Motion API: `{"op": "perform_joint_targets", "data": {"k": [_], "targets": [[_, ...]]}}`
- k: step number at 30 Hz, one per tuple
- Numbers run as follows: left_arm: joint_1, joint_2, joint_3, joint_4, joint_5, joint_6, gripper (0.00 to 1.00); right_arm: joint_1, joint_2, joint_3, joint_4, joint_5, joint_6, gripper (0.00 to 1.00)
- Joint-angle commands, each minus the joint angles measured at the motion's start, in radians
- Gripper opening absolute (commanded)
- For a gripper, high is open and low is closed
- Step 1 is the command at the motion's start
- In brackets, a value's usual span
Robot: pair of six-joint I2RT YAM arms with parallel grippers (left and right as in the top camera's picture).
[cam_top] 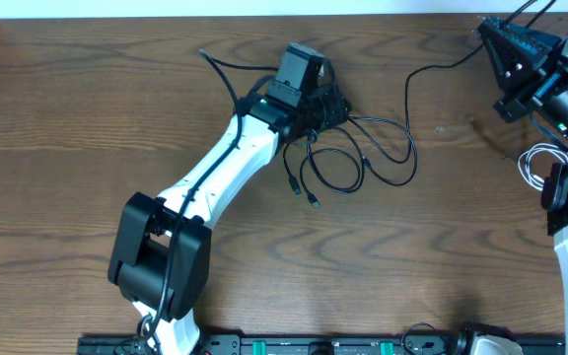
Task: Untangle cables
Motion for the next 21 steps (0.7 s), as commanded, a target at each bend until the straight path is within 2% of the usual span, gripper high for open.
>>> {"op": "perform_joint_targets", "data": {"k": [1, 7, 12, 15, 21], "targets": [[-0.010, -0.009, 0.006, -0.042, 0.001, -0.005, 0.43, -0.002, 0.005, 0.006, -0.008, 0.001, 0.010, 0.01], [-0.021, -0.009, 0.002, -0.188, -0.037, -0.005, 0.37, -0.002, 0.009, 0.006, -0.008, 0.001, 0.010, 0.01], [-0.026, -0.007, -0.007, -0.338, -0.208, 0.000, 0.37, -0.002, 0.009, 0.006, -0.008, 0.001, 0.010, 0.01], [-0.032, -0.007, -0.039, -0.365, -0.327, 0.000, 0.37, -0.002, 0.009, 0.006, -0.008, 0.001, 0.010, 0.01], [-0.031, -0.007, -0.163, -0.365, -0.465, 0.000, 0.37, -0.003, 0.009, 0.006, -0.017, 0.001, 0.010, 0.01]]}}
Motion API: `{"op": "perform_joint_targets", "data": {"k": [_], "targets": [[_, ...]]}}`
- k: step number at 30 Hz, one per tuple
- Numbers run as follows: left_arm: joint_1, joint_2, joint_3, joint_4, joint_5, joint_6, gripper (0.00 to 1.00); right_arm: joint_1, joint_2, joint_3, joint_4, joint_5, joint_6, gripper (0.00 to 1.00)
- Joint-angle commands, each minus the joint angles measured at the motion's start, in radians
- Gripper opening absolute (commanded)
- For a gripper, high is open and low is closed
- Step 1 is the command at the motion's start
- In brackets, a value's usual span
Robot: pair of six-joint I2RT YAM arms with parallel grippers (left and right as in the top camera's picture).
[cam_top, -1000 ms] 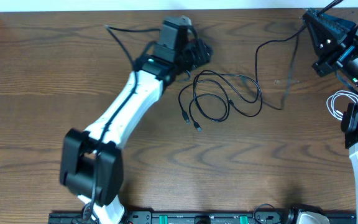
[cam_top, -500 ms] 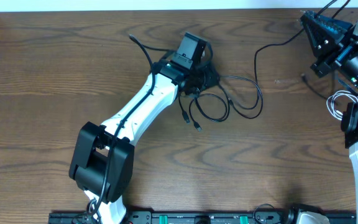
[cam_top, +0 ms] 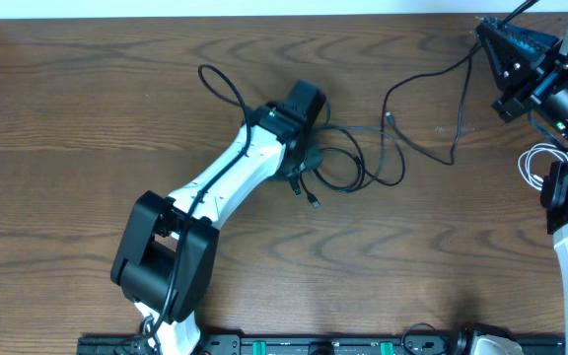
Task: Untangle cables
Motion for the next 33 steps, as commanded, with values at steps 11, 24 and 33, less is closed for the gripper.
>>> {"op": "perform_joint_targets", "data": {"k": [11, 24, 33], "targets": [[0.030, -0.006, -0.123, -0.139, -0.422, 0.010, 0.39, -0.003, 0.001, 0.006, -0.012, 0.002, 0.006, 0.01], [0.146, -0.057, -0.088, -0.136, 0.071, 0.035, 0.62, -0.003, 0.001, 0.006, -0.016, -0.006, 0.006, 0.01], [0.303, -0.198, -0.085, -0.004, 0.380, 0.021, 0.74, -0.003, 0.001, 0.006, -0.016, -0.006, 0.006, 0.01]]}}
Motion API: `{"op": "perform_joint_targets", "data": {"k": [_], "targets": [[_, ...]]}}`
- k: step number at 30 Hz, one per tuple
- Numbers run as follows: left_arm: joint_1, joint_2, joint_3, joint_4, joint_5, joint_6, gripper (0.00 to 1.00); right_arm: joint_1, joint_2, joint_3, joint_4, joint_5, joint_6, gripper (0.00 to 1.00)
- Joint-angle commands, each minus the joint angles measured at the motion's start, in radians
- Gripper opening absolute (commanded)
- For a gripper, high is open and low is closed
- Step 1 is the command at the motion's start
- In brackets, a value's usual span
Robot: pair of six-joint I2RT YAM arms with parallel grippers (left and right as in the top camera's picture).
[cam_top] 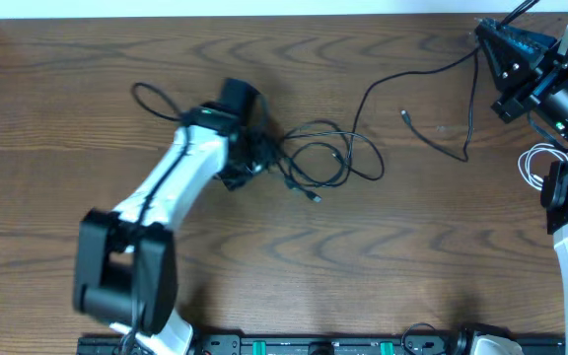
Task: Untangle cables
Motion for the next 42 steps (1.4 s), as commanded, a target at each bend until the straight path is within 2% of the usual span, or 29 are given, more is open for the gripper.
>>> {"op": "perform_joint_targets", "data": {"k": [1, 7, 11, 14, 19, 24, 25, 27, 35, 42], "targets": [[0.043, -0.068, 0.027, 0.025, 0.130, -0.015, 0.74, -0.003, 0.001, 0.006, 0.002, -0.002, 0.006, 0.01], [0.072, -0.150, 0.027, 0.083, 0.129, -0.092, 0.75, -0.002, 0.001, 0.006, 0.002, -0.002, 0.007, 0.01], [0.069, -0.189, 0.027, 0.205, 0.129, -0.148, 0.80, -0.002, 0.001, 0.006, 0.002, -0.002, 0.007, 0.01], [0.059, -0.193, 0.027, 0.320, 0.114, -0.203, 0.80, -0.002, 0.001, 0.006, 0.000, -0.002, 0.007, 0.01], [-0.005, -0.160, 0.026, 0.422, -0.009, -0.387, 0.80, -0.002, 0.001, 0.006, -0.024, -0.002, 0.006, 0.01], [-0.098, -0.107, 0.026, 0.470, -0.019, -0.523, 0.80, -0.002, 0.001, 0.006, -0.043, -0.002, 0.006, 0.01], [-0.117, -0.099, 0.025, 0.470, -0.027, -0.541, 0.83, -0.002, 0.001, 0.006, -0.043, -0.002, 0.006, 0.01], [-0.156, -0.077, 0.025, 0.472, -0.067, -0.550, 1.00, -0.002, 0.001, 0.006, -0.043, -0.002, 0.006, 0.01], [-0.232, -0.022, 0.024, 0.482, -0.092, -0.605, 1.00, -0.002, 0.001, 0.006, -0.048, -0.003, 0.006, 0.01], [-0.241, -0.005, 0.023, 0.488, -0.217, -0.607, 1.00, -0.002, 0.001, 0.006, -0.050, -0.022, 0.006, 0.01]]}}
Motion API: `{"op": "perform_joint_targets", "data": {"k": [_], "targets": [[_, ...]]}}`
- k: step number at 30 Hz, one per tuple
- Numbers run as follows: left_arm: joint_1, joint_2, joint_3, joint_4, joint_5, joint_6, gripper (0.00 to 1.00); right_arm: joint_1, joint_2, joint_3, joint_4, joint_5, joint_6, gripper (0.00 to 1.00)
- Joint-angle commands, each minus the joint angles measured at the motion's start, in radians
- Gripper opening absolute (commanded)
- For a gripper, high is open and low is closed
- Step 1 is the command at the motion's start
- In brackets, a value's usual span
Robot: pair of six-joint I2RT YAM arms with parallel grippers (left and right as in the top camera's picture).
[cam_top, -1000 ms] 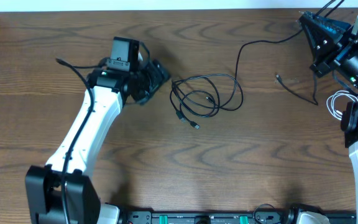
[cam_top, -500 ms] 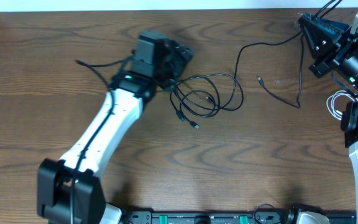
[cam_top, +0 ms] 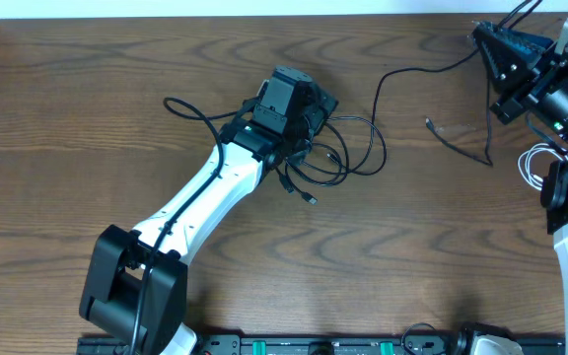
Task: Untangle cables
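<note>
A tangle of thin black cables (cam_top: 341, 156) lies at the table's middle. Its loops spread right of my left gripper (cam_top: 312, 106), which sits over the knot's left part and seems shut on strands there; its fingertips are hidden under the wrist. One loop (cam_top: 180, 105) trails left of that arm. A long strand (cam_top: 388, 79) runs from the tangle up to my right gripper (cam_top: 491, 51) at the far right corner, which seems shut on it. Another strand hangs down from there and ends in a loose plug (cam_top: 429, 123).
A coil of white cable (cam_top: 531, 166) lies by the right arm's body at the right edge. The black rail of the arm bases (cam_top: 314, 345) runs along the front edge. The left arm's white links cross the table's front left diagonally.
My left gripper has moved right, from the table's left-centre back toward the middle, and the tangle came with it. The loose plug lies a little farther right. My right gripper has not moved.
My left gripper first sat on the tangle near the far middle. Then it was a little nearer and to the left, then well to the left with the tangle. The strand to my still right gripper lengthened. Now gripper and tangle are near the middle again.
</note>
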Motion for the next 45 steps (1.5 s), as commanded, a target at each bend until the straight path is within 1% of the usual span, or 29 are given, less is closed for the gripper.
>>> {"op": "perform_joint_targets", "data": {"k": [1, 5, 8, 9, 11, 12, 15, 18, 19, 21, 23, 24, 25, 28, 30, 32, 37, 38, 39, 42, 45], "targets": [[-0.002, 0.031, 0.015, 0.014, -0.079, -0.018, 0.99, -0.002, 0.001, 0.006, -0.001, -0.026, 0.006, 0.01], [-0.006, 0.089, 0.015, 0.022, -0.075, -0.091, 0.94, -0.001, 0.001, 0.006, -0.005, -0.031, 0.007, 0.01], [-0.006, 0.132, 0.015, 0.055, -0.059, -0.122, 0.89, -0.001, 0.001, 0.006, -0.005, -0.031, 0.007, 0.01], [-0.006, 0.145, 0.015, 0.072, -0.051, -0.122, 0.86, -0.001, 0.001, 0.006, -0.005, -0.031, 0.006, 0.01], [-0.006, 0.163, 0.015, 0.099, -0.045, -0.122, 0.77, -0.002, 0.001, 0.006, -0.005, -0.031, 0.006, 0.01], [-0.006, 0.164, 0.015, 0.103, -0.045, -0.122, 0.69, -0.002, 0.001, 0.006, -0.005, -0.031, 0.007, 0.01], [-0.006, 0.164, 0.015, 0.108, -0.045, -0.122, 0.56, -0.002, 0.001, 0.006, -0.016, -0.031, 0.006, 0.01], [-0.004, 0.164, 0.015, 0.110, -0.045, -0.121, 0.13, -0.002, 0.001, 0.006, -0.034, -0.030, 0.006, 0.01], [-0.004, 0.163, 0.015, 0.111, -0.039, -0.121, 0.08, -0.002, 0.001, 0.006, -0.041, -0.030, 0.006, 0.01], [-0.002, 0.159, 0.016, 0.132, 0.014, -0.102, 0.08, -0.002, 0.001, 0.006, -0.064, -0.030, -0.008, 0.01], [0.009, 0.153, 0.016, 0.197, 0.094, -0.015, 0.08, -0.002, 0.001, 0.006, -0.093, -0.029, -0.031, 0.01], [0.018, 0.147, 0.016, 0.254, 0.162, 0.047, 0.07, -0.002, 0.001, 0.006, -0.116, -0.024, -0.043, 0.01], [0.026, 0.141, 0.016, 0.295, 0.215, 0.078, 0.08, -0.002, 0.001, 0.006, -0.142, -0.018, -0.055, 0.01], [0.058, 0.115, 0.016, 0.414, 0.382, 0.154, 0.08, -0.002, 0.002, 0.006, -0.239, 0.014, -0.103, 0.01], [0.082, 0.091, 0.016, 0.449, 0.463, 0.195, 0.07, -0.002, 0.002, 0.006, -0.310, 0.078, -0.117, 0.01], [0.116, 0.063, 0.016, 0.447, 0.543, 0.224, 0.08, -0.002, 0.003, 0.006, -0.402, 0.200, -0.120, 0.01], [0.209, 0.020, 0.016, 0.447, 0.729, 0.314, 0.08, -0.002, 0.019, 0.006, -0.544, 0.466, -0.129, 0.01], [0.230, 0.017, 0.016, 0.447, 0.772, 0.330, 0.07, -0.002, 0.026, 0.006, -0.570, 0.528, -0.129, 0.01], [0.264, 0.018, 0.016, 0.447, 0.836, 0.338, 0.08, -0.002, 0.039, 0.006, -0.614, 0.634, -0.129, 0.01], [0.322, 0.018, 0.015, 0.428, 0.946, 0.393, 0.08, -0.002, 0.074, 0.006, -0.678, 0.813, -0.129, 0.01], [0.368, 0.018, 0.015, 0.373, 1.023, 0.489, 0.08, -0.002, 0.129, 0.006, -0.716, 0.970, -0.129, 0.01]]}}
